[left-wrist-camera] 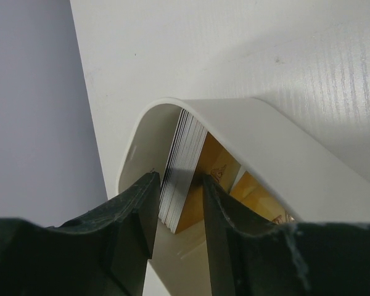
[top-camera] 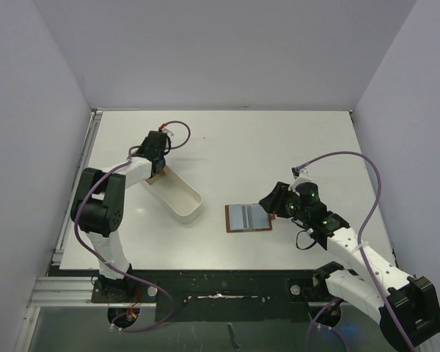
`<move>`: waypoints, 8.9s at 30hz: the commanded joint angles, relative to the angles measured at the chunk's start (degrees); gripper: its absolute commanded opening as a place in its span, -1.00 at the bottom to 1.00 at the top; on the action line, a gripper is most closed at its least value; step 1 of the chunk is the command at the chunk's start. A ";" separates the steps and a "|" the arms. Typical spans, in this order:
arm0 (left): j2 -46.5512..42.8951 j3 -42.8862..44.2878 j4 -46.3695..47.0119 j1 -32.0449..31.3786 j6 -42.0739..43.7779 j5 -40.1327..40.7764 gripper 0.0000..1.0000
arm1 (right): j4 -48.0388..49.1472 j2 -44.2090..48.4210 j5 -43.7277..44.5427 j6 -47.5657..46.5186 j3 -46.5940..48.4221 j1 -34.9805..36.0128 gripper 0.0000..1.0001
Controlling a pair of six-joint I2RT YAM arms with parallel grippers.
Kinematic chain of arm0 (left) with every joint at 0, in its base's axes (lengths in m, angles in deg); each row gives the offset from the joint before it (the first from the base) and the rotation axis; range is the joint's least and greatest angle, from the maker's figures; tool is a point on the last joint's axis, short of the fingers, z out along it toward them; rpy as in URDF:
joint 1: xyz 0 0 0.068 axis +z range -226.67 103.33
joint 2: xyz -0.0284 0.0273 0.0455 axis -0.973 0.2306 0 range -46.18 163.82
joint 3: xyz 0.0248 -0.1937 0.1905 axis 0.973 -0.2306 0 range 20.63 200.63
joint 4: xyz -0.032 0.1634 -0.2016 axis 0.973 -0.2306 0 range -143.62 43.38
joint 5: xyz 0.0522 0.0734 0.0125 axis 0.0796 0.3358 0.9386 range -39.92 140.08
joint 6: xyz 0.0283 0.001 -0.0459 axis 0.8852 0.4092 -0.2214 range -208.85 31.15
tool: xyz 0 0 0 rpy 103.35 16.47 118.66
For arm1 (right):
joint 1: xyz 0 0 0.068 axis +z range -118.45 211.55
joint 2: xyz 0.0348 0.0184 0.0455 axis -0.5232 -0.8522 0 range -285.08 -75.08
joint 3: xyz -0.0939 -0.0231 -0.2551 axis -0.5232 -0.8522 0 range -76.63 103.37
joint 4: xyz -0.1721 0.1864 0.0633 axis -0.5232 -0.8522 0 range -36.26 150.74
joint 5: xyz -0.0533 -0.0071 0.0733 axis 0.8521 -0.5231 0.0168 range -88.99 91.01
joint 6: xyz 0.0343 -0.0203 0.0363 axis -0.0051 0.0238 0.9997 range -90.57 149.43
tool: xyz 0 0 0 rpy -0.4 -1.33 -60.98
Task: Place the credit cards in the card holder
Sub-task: Pick up the credit card from the storage box, then insert the credit card into the card holder.
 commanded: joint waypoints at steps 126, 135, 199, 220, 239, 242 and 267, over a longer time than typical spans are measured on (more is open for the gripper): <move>-10.12 -8.52 9.77 -25.41 -66.97 -64.46 -1.00 | -1.78 -17.08 8.91 1.25 4.34 4.28 -0.20; -6.32 -8.64 11.98 -25.38 -66.26 -67.40 -1.00 | 0.40 -21.21 8.30 0.64 3.47 4.16 -0.35; -4.10 -6.86 7.07 -29.16 -68.32 -51.52 -0.52 | -2.52 -16.49 7.50 2.63 4.16 5.11 -0.37; 0.48 -6.86 8.72 -30.38 -67.00 -53.34 -0.46 | 0.42 -18.04 6.00 4.41 1.47 5.16 -0.38; 1.76 -5.42 15.02 -33.16 -71.29 -56.93 -0.63 | 4.51 -19.85 5.39 5.20 -0.20 5.34 -0.40; 2.09 -5.78 17.65 -33.52 -72.14 -57.38 -0.63 | 5.41 -19.50 5.30 4.55 -0.52 5.33 -0.40; -13.12 7.47 -13.31 -19.08 -42.07 -37.62 -0.47 | 1.51 -4.83 9.08 -0.69 0.74 5.26 -0.36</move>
